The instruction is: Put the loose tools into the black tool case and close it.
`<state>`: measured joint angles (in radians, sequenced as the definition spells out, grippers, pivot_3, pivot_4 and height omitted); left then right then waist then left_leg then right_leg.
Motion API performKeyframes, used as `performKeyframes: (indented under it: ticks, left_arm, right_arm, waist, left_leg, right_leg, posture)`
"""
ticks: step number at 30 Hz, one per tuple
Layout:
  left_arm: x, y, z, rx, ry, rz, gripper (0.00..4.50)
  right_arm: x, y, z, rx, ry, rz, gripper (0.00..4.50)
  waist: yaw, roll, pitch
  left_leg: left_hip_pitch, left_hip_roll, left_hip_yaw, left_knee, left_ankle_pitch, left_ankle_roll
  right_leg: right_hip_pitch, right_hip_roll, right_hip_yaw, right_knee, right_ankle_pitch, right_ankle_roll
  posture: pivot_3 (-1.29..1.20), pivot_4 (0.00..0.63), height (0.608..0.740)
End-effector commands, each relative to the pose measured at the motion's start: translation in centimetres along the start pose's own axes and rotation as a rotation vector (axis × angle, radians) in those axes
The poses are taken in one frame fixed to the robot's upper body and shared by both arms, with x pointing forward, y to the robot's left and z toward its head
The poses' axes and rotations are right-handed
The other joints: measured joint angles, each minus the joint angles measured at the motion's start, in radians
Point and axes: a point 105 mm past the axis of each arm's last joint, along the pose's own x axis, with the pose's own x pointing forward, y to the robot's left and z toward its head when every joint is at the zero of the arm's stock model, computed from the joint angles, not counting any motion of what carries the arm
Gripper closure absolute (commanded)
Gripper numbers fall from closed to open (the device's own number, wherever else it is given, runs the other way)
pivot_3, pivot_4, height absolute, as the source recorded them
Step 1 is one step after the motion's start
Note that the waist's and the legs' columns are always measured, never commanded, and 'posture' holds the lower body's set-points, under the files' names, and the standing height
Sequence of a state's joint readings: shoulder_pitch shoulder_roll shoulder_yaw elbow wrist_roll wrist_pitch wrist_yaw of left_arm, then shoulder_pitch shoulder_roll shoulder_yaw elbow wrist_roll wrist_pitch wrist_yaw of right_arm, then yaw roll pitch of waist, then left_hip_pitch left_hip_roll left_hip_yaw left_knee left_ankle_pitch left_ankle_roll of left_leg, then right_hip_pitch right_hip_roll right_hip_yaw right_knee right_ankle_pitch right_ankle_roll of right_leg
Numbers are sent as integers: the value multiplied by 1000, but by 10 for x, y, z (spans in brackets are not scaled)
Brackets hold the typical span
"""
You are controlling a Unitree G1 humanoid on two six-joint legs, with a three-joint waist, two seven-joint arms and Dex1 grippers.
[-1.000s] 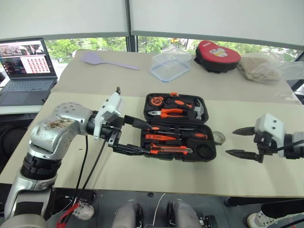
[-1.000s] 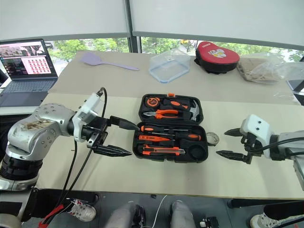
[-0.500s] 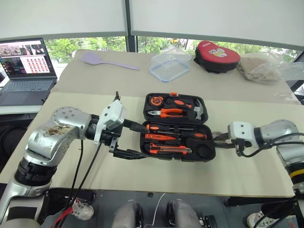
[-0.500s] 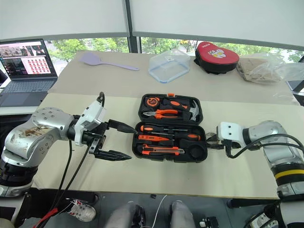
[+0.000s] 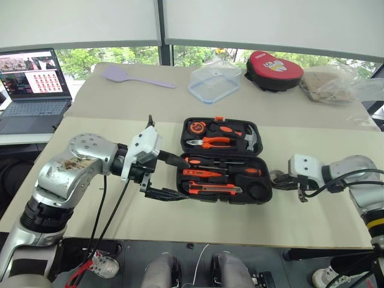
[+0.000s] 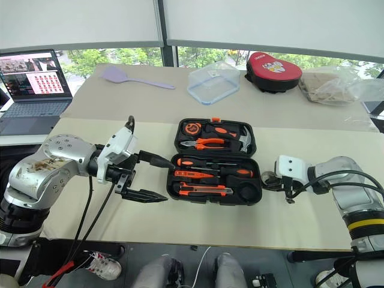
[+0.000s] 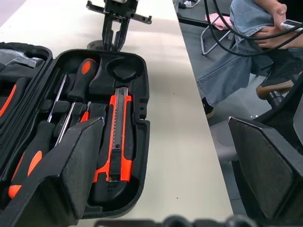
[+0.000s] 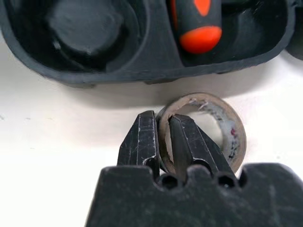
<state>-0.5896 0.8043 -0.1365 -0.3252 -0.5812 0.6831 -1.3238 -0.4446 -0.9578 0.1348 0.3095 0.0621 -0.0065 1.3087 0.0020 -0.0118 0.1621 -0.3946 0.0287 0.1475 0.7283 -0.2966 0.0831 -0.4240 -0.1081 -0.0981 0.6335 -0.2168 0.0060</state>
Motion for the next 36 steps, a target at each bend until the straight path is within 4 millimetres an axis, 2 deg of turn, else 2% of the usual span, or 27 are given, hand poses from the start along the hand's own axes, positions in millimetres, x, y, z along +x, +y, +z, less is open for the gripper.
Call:
performKeyframes:
  ticks: [1, 5, 6, 9, 15, 18, 21, 23, 25, 28, 32, 36]
  left_arm:
    - [0, 2, 7, 50, -4, -2, 0]
    - [1, 4, 8, 57, -5, -2, 0]
    - [1, 4, 8, 58, -4, -2, 0]
    - [-1, 5, 8, 60, 0, 2, 0]
    - [-2, 7, 6, 60, 2, 10, 0]
    - [-1, 7, 4, 58, 3, 10, 0]
    - [-1, 3, 0, 55, 15, 0, 0]
    - [0, 2, -1, 55, 16, -2, 0]
    - [1, 1, -1, 56, 13, -2, 0]
    - [2, 1, -1, 58, 10, -5, 0]
    - [3, 1, -1, 59, 8, -7, 0]
    - [3, 2, -1, 61, 8, -7, 0]
  right_arm:
    - [-17, -9, 5, -15, 6, -63, 2884]
    - [-14, -7, -3, 12, 20, -60, 2884]
    - [-15, -7, -4, 15, 21, -62, 3444]
    - [-15, -7, -5, 24, 23, -68, 4368]
    - [-17, -9, -6, 29, 18, -84, 4439]
    - [-27, -7, 1, 45, -20, -64, 4439]
    - [-42, -7, 24, 102, -119, -53, 4439]
    - [-48, -2, 47, 147, -216, -22, 4439]
    - [-49, 13, 69, 182, -286, 65, 4439]
    - [-43, 31, 84, 180, -299, 136, 4439]
    - [-20, 42, 82, 131, -222, 124, 4439]
    - [-3, 48, 60, 143, -135, 104, 4439]
  waist:
    - [0, 1, 0]
    - [2, 0, 0]
    - [2, 1, 0]
    - [0, 1, 0]
    - [-1, 1, 0]
    - [0, 1, 0]
    - [1, 3, 2]
    - [1, 4, 2]
    - [0, 4, 2]
    - [3, 4, 2]
    - [9, 4, 2]
    - [13, 3, 2]
  left_leg:
    - [0, 0, 0, 0, 0, 0]
    - [0, 0, 0, 0, 0, 0]
    - [0, 0, 0, 0, 0, 0]
    - [0, 0, 0, 0, 0, 0]
    - [0, 0, 0, 0, 0, 0]
    - [-1, 0, 0, 0, 0, 0]
    - [-1, 0, 0, 0, 0, 0]
    - [-1, 0, 0, 0, 0, 0]
    - [-1, 1, 0, 0, 0, 0]
    - [-1, 1, -2, 0, 0, 0]
    - [-2, 1, -2, 0, 0, 0]
    - [-4, 0, -2, 0, 0, 0]
  right_leg:
    - [0, 0, 0, 0, 0, 0]
    - [0, 0, 0, 0, 0, 0]
    - [0, 0, 0, 0, 0, 0]
    - [0, 0, 0, 0, 0, 0]
    - [0, 0, 0, 0, 0, 0]
    - [0, 0, 0, 0, 0, 0]
    - [-1, 0, 0, 0, 0, 0]
    - [-1, 0, 0, 0, 0, 0]
    - [-1, 0, 0, 0, 0, 0]
    - [0, -1, 0, 0, 0, -1]
    - [-1, -1, 0, -1, 0, -1]
    - [-2, -1, -1, -1, 0, -1]
  posture:
    - [0, 150, 731]
    - [0, 150, 731]
    - [0, 150, 731]
    - [0, 150, 731]
    - [0, 150, 731]
    - [0, 150, 731]
    - [0, 150, 731]
    - [0, 150, 731]
    - [0, 150, 731]
    - [0, 150, 731]
    - [0, 150, 731]
    - [0, 150, 731]
